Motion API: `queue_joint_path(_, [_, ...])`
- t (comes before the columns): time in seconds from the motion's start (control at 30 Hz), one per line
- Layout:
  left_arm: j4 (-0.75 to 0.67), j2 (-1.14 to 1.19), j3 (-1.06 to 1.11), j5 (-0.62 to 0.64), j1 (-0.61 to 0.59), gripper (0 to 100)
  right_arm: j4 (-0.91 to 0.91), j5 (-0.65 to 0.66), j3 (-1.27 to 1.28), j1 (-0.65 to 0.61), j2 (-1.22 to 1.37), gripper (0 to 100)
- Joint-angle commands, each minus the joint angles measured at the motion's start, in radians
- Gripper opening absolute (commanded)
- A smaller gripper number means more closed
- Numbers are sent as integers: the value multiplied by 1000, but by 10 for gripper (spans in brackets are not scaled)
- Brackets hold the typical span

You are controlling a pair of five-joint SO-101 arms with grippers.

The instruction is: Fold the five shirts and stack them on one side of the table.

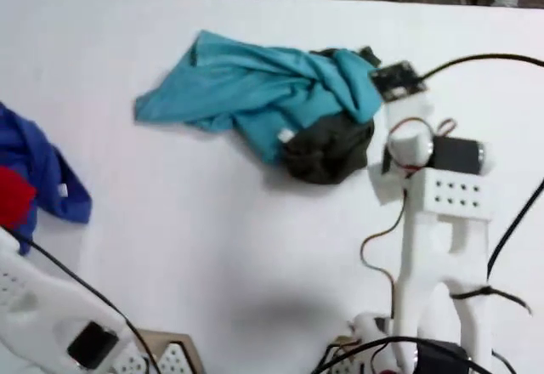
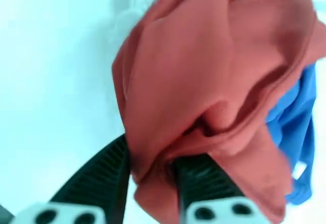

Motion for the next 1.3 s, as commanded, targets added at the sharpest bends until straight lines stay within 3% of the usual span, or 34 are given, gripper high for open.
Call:
queue_joint_path(0.0, [5,14,47,-118,40,195,-50,-3,25,-41,1,437])
queue_joint_path(0.1, [3,29,65,-147,110,291,-82,-3,64,-47,1,437])
queue_joint_path(0.23, [-5,20,36,-137,264,292,-139,-3,104,-47,1,437])
queue_joint_path(0.5, [-5,6,-260,38,680,293,-234,-3,187,-42,1,437])
queue_joint_path(0.7, [-91,34,-268,120,956,293,-234,-3,233,-16,-1,437])
queue_joint_path(1.03, [-301,462,-280,153,1026,298,-228,6,239,180,-1,437])
queue_joint_path(1.27, [-376,674,-280,150,1014,298,-225,46,241,208,-1,437])
